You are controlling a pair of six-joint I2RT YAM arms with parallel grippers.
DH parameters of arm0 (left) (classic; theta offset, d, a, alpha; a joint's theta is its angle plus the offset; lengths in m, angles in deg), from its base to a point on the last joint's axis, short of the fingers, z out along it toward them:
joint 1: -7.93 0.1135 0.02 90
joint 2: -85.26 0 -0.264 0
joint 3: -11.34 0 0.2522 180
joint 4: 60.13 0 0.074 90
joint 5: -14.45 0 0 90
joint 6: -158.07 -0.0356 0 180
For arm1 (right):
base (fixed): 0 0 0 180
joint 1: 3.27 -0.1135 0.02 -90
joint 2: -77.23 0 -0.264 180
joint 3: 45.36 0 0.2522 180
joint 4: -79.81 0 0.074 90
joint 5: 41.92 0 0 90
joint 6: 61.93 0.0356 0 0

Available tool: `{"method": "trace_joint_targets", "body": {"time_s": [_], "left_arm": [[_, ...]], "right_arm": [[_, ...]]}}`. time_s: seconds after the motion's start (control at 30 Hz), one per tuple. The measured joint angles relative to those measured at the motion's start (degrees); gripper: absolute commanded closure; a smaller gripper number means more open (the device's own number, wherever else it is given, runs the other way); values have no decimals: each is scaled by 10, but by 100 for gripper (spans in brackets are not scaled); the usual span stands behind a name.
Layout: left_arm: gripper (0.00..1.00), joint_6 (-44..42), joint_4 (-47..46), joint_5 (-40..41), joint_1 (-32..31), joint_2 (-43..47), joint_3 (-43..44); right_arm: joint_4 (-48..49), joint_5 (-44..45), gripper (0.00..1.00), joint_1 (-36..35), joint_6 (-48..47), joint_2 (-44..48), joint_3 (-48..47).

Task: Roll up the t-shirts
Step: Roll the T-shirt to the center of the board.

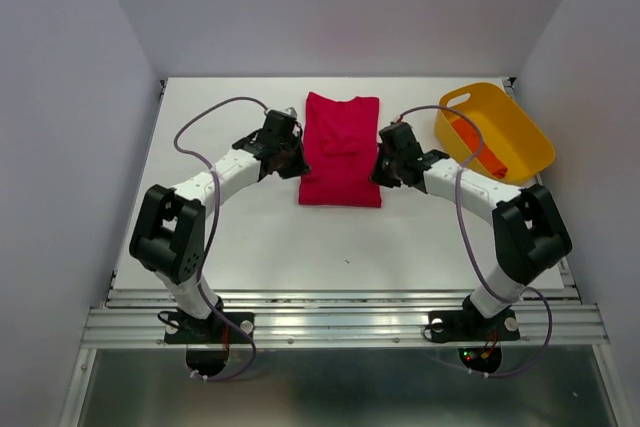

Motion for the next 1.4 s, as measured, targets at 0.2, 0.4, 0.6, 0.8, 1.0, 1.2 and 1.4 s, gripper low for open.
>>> {"method": "trace_joint_targets", "body": {"time_s": [0.2, 0.4, 0.6, 0.8, 1.0, 1.2, 1.4], "left_arm": [[100, 6, -22, -13, -10, -55, -7], [100, 5, -33, -9, 1, -123, 6], [100, 2, -40, -8, 11, -161, 28], [100, -7, -30, 2, 12, -147, 33], [100, -6, -16, 5, -4, -74, 33], [100, 16, -39, -28, -41, -64, 32], [100, 34, -74, -47, -48, -119, 21]], "right_arm": [[1, -2, 93, 2, 1, -69, -33], [2, 3, 94, 16, -5, -127, -58], [17, 9, 96, 21, -9, -163, -70], [14, 9, 95, 21, -17, -151, -65], [2, 7, 94, 10, -19, -92, -63], [18, -28, 94, -18, -9, -95, -72], [34, -65, 95, -25, 9, -140, -72]]}}
